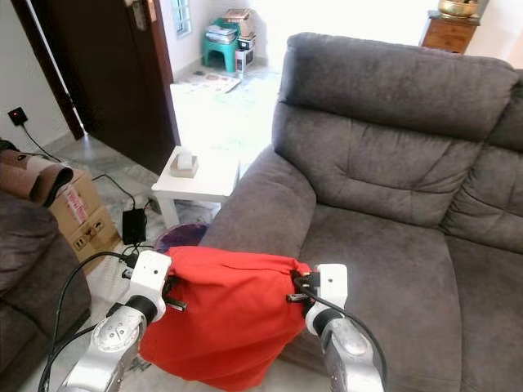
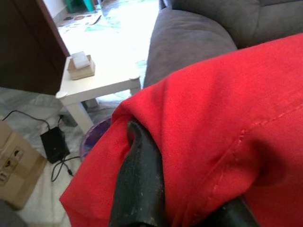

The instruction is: Move the pillow to the sofa from floor

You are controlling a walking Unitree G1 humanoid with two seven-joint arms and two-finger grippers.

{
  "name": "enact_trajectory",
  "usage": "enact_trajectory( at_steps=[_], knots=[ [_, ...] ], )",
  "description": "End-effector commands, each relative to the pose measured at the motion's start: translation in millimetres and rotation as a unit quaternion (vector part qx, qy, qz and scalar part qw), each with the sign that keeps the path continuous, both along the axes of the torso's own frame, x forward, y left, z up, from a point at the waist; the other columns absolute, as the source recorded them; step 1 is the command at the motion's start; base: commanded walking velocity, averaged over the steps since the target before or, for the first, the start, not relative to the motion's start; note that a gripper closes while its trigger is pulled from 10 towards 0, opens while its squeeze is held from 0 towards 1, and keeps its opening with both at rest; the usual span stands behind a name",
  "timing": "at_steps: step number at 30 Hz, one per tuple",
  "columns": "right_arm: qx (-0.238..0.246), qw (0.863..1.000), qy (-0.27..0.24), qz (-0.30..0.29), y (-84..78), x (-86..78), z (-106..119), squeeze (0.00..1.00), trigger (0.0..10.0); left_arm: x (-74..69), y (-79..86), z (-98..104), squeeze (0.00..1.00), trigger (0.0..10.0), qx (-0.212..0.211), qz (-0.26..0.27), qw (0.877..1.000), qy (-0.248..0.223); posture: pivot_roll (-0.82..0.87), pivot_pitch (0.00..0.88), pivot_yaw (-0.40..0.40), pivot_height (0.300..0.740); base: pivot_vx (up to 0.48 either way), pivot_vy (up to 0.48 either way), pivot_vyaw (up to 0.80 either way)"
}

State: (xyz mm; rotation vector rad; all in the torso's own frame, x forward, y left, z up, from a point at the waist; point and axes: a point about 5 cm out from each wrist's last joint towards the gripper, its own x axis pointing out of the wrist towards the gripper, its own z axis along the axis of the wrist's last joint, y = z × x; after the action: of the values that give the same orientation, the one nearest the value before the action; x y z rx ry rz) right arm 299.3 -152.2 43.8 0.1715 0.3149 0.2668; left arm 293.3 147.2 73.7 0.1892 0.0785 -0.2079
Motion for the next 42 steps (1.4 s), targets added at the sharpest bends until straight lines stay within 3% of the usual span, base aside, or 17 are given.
enact_trajectory(
  at_steps=[1, 9, 18, 24, 27, 30, 42],
  knots=[
    [0.002, 1.0, -0.018, -0.009, -1.4, 6.6, 10, 0.0, 10.0, 3.1, -1.8, 20, 0.0, 10.0, 0.008, -0.006, 0.999, -0.048, 0.09, 0.026, -0.03, 0.74, 0.0, -0.465, -0.8],
    [-0.003, 1.0, -0.015, -0.013, -3.3, 6.8, 8, 0.0, 10.0, 2.4, -1.5, 21, 0.0, 10.0, -0.001, -0.005, 0.999, -0.049, 0.09, 0.025, -0.028, 0.74, 0.0, -0.443, -0.8],
    [-0.008, 1.0, -0.009, -0.021, -6.5, 3.6, 3, 0.0, 10.0, 2.7, -5.5, 17, 0.0, 10.0, 0.002, -0.023, 0.999, -0.036, 0.08, 0.02, -0.028, 0.74, 0.0, 0.0, -0.78],
    [-0.003, 1.0, -0.018, -0.019, -5.7, 5.8, 6, 0.0, 10.0, 2.0, -4.9, 18, 0.0, 10.0, -0.016, -0.014, 0.999, -0.036, 0.09, 0.02, -0.033, 0.74, 0.0, 0.0, 0.0],
    [-0.003, 1.0, -0.016, -0.004, -2.0, 7.2, 7, 0.0, 10.0, 1.1, -2.8, 15, 0.0, 10.0, 0.003, -0.014, 1.0, -0.026, 0.09, 0.019, -0.035, 0.74, 0.0, 0.0, 0.0],
    [-0.001, 1.0, -0.02, 0.001, 0.8, 7.5, 7, 0.0, 10.0, -0.2, 6.8, 17, 0.0, 10.0, -0.008, 0.006, 0.999, -0.034, 0.09, 0.019, -0.036, 0.74, 0.0, 0.0, 0.0],
    [-0.002, 1.0, -0.026, 0.005, 3.3, 10.2, 9, 0.0, 10.0, 0.7, 19.5, 16, 0.0, 10.0, 0.0, 0.024, 0.999, -0.03, 0.09, 0.015, -0.039, 0.74, 0.0, -0.375, 0.0]
  ],
)
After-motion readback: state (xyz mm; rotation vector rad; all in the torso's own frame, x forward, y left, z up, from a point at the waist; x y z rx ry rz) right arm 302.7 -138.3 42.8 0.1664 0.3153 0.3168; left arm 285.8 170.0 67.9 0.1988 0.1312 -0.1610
